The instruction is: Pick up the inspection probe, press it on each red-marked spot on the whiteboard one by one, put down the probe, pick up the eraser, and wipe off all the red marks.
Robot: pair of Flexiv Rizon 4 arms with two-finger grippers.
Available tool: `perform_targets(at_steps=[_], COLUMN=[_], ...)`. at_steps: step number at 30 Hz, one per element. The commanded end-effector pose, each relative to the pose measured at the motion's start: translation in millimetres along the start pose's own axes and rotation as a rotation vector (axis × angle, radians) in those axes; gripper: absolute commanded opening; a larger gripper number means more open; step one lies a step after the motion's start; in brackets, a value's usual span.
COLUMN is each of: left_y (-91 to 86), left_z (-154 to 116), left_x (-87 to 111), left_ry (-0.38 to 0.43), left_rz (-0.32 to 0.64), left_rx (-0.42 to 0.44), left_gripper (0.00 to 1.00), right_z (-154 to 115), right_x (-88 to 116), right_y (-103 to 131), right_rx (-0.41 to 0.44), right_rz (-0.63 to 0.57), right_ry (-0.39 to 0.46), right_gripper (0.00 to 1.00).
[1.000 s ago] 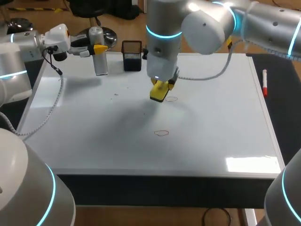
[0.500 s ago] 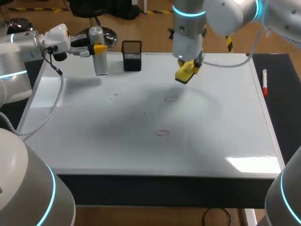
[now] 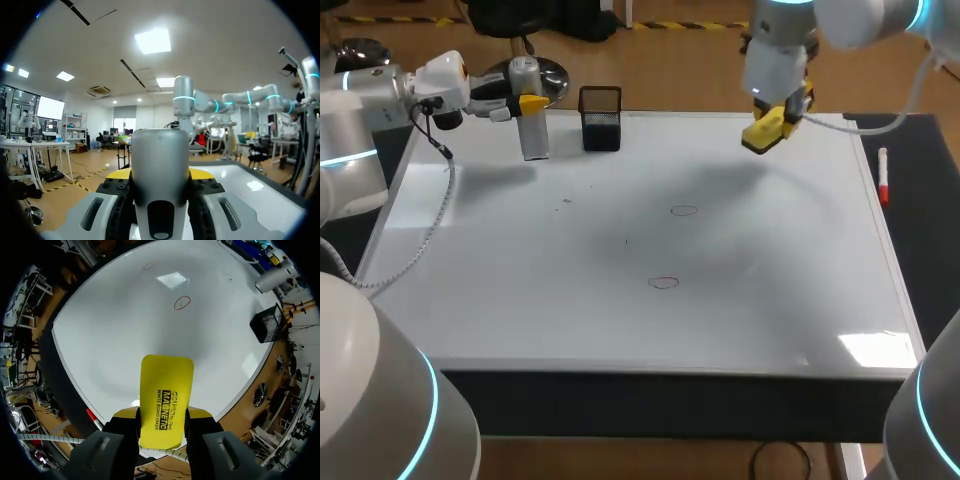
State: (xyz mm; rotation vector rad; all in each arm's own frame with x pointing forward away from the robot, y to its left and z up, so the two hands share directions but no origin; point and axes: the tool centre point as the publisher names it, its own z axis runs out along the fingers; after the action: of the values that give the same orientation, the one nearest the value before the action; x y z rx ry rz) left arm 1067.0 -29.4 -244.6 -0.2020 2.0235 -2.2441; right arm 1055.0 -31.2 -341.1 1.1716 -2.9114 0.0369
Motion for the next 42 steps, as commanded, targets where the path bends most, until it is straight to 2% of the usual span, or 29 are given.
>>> perform_targets(at_steps=[1, 12, 24, 42], left_y=[-2.3, -2.3, -2.3, -2.3], left_z=[0.4, 0.4, 0.4, 0.4], left_x=[1.9, 1.9, 1.9, 1.9], left_ry=[-0.005, -0.005, -0.005, -0.005], left_rz=[0.0, 0.0, 0.0, 0.0], left_rx=[-0.003, -0.003, -0.003, -0.003], left_gripper=[0.0, 0.0, 0.0, 0.0], right_z=[-0.3, 2.9, 4.2, 4.2], right_x=[4.8, 12.8, 16.2, 16.2], right_y=[-24.8, -76.5, -87.5, -87.5], right_rx=[-0.019, -0.027, -0.027, -0.027], right_rz=[0.018, 0.093, 0.107, 0.107], right_ry=[0.001, -0.005, -0.016, -0.016], right_gripper=[0.0, 0.0, 0.0, 0.0])
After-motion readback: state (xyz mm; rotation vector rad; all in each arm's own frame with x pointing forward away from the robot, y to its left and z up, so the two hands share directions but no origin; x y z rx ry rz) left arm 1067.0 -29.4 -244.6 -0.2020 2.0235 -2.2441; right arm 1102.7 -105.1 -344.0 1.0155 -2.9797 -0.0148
